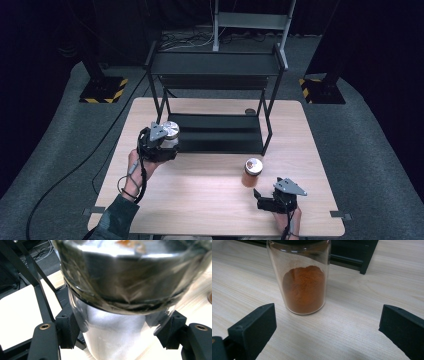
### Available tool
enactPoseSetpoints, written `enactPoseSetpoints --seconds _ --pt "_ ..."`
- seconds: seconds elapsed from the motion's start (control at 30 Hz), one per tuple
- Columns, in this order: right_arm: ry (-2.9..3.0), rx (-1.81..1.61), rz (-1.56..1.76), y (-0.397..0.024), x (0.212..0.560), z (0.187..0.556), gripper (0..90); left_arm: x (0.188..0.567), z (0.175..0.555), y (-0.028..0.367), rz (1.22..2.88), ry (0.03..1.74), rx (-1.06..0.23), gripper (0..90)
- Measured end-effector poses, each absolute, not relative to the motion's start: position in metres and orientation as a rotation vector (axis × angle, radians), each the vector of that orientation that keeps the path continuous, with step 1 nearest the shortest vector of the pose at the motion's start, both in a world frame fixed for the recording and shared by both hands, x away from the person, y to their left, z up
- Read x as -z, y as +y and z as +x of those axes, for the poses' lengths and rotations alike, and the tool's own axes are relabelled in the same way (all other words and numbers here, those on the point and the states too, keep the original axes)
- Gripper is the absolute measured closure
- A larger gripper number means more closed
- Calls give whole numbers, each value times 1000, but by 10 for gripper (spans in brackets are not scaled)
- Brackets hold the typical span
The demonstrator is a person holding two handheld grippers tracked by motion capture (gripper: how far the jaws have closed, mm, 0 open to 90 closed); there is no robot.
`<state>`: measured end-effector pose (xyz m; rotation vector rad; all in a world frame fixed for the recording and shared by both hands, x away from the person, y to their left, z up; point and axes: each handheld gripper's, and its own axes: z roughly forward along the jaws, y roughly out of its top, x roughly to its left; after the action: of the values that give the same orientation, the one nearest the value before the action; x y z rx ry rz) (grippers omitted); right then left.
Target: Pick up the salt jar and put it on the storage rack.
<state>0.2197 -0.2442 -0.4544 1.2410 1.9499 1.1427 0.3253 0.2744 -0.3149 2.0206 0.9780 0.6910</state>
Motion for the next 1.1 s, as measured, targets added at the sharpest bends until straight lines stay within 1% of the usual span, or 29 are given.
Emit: enactPoseSetpoints --seconds 1.1 --pt "1956 -1138 1243 -244 454 221 0 289 347 265 2060 943 -700 310"
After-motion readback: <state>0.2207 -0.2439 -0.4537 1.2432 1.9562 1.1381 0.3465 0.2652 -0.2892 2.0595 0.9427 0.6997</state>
